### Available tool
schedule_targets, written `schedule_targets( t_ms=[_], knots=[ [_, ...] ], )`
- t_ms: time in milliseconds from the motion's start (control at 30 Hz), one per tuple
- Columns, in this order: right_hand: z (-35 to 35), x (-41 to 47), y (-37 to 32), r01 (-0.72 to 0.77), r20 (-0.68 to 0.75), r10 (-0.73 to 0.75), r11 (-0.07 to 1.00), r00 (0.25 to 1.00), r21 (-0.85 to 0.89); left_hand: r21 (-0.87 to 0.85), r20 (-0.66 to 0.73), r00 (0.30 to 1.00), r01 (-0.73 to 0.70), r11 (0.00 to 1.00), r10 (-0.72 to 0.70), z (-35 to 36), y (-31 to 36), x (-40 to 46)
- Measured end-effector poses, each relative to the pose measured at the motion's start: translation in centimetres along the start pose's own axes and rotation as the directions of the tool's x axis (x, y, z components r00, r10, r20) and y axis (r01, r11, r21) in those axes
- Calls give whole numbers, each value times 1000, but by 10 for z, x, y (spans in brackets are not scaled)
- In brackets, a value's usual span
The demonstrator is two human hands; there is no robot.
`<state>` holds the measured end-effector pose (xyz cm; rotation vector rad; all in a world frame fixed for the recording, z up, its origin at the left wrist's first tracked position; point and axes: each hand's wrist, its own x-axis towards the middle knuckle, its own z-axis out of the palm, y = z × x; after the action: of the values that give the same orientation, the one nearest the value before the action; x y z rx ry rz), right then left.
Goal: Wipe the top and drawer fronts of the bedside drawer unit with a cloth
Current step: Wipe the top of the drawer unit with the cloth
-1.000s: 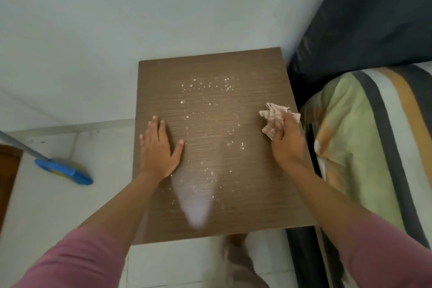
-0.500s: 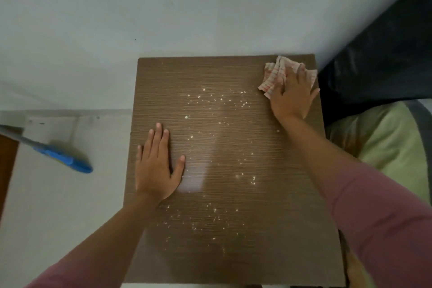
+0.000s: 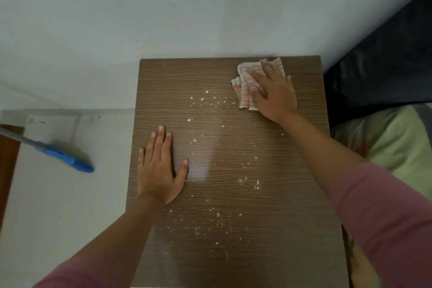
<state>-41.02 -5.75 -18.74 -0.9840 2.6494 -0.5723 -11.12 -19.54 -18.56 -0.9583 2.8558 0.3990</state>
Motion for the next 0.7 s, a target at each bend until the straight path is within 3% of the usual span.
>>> schedule_targets(
  t_ms=[267,567,700],
  knots=[
    [0,-42,3,97,54,-99,995,994,31,-11,-18,1000,-11,1000,11,1,-1,-1],
    [12,-112,-8,51,17,-52,997,999,51,-35,-47,998,-35,999,34,3,-2,0],
    [19,-143,-15,23,11,-24,998,1000,60,-126,-32,997,-74,989,71,0,-5,-8]
  ],
)
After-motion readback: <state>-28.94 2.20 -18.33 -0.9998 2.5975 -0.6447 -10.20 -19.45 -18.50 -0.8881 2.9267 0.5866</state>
